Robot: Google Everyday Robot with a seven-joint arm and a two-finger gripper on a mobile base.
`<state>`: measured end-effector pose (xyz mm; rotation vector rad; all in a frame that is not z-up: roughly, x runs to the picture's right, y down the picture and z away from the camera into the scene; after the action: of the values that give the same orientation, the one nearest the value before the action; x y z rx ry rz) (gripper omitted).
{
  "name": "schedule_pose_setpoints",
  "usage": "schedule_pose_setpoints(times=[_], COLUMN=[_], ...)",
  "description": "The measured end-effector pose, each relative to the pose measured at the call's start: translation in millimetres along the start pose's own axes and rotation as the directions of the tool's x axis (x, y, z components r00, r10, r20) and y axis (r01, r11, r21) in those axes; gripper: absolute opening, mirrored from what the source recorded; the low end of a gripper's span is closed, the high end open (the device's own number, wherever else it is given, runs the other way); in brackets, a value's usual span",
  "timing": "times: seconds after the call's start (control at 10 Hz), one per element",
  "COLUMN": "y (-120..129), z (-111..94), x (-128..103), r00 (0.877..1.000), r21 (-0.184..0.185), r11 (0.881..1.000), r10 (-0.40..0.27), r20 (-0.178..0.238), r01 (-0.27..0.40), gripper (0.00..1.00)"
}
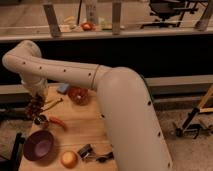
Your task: Place grapes in purple bowl
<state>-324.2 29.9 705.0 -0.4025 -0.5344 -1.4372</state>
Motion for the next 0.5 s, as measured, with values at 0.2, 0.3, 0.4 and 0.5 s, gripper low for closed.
schedule_pose_setpoints(times=[0.2, 0.3, 0.4, 0.5], y=[-18.6, -22.9, -24.5, -26.7], z=[4.3, 9.0, 12.4, 18.3], x=[-24.0, -32.8, -37.2, -43.2], r00=[0.996, 0.991, 0.988, 0.984], r21=[-0.022, -0.039, -0.046, -0.056], r11=[0.996, 0.990, 0.988, 0.983], r10=[-0.090, -0.132, -0.149, -0.170], r20=[0.019, 0.030, 0.039, 0.050], r01=[0.091, 0.133, 0.150, 0.172], gripper=[0.00, 0.00, 0.00, 0.00])
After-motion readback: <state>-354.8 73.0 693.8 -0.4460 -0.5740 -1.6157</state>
